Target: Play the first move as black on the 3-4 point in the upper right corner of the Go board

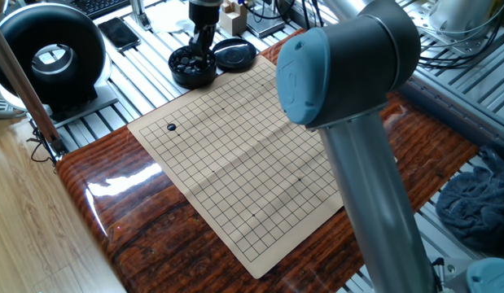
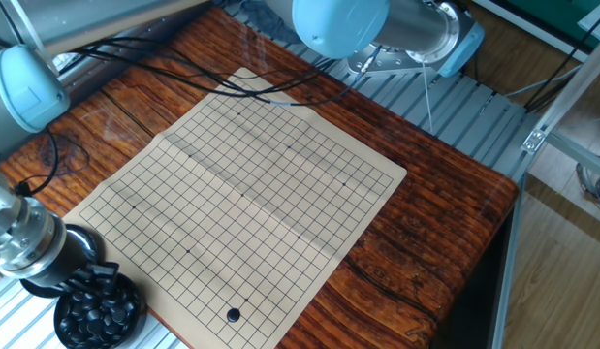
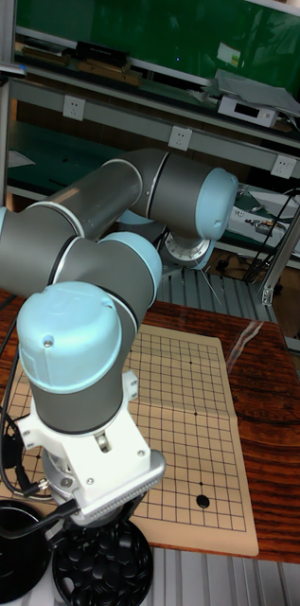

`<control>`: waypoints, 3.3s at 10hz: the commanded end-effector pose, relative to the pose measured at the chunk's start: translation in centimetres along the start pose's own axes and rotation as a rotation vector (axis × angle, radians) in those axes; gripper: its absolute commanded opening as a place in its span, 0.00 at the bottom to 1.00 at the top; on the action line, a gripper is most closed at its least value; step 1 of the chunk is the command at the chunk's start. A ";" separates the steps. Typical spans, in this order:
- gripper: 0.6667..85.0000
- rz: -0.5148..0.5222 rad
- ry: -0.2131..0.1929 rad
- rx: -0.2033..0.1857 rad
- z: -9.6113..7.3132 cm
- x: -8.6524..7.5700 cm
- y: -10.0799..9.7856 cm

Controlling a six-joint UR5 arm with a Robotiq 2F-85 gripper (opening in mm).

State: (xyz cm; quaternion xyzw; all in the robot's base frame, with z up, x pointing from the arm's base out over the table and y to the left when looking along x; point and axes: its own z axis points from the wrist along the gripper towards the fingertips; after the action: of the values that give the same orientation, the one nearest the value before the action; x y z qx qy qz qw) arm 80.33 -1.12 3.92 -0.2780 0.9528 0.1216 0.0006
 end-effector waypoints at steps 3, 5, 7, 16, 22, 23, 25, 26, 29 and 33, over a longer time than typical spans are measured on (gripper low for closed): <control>0.26 -0.003 -0.010 -0.013 0.1 -0.3 0.2; 0.26 -0.001 -0.011 -0.014 0.0 -0.3 0.2; 0.23 0.003 -0.016 -0.016 0.0 -0.5 0.3; 0.19 0.023 0.009 -0.002 -0.5 0.3 0.0; 0.22 0.061 -0.013 0.043 -1.0 -0.2 -0.9; 0.22 0.063 -0.010 0.045 -1.2 -0.2 -0.7; 0.22 0.064 -0.017 0.055 -1.3 -0.4 -1.0; 0.22 0.066 -0.022 0.068 -1.3 -0.5 -1.3; 0.22 0.065 -0.020 0.092 -1.3 -0.4 -2.0; 0.23 0.043 -0.013 0.099 -1.0 -0.2 -2.5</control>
State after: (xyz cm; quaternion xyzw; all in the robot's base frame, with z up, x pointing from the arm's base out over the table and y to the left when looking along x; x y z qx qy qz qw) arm 81.77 -3.16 4.33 -0.2532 0.9644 0.0743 0.0152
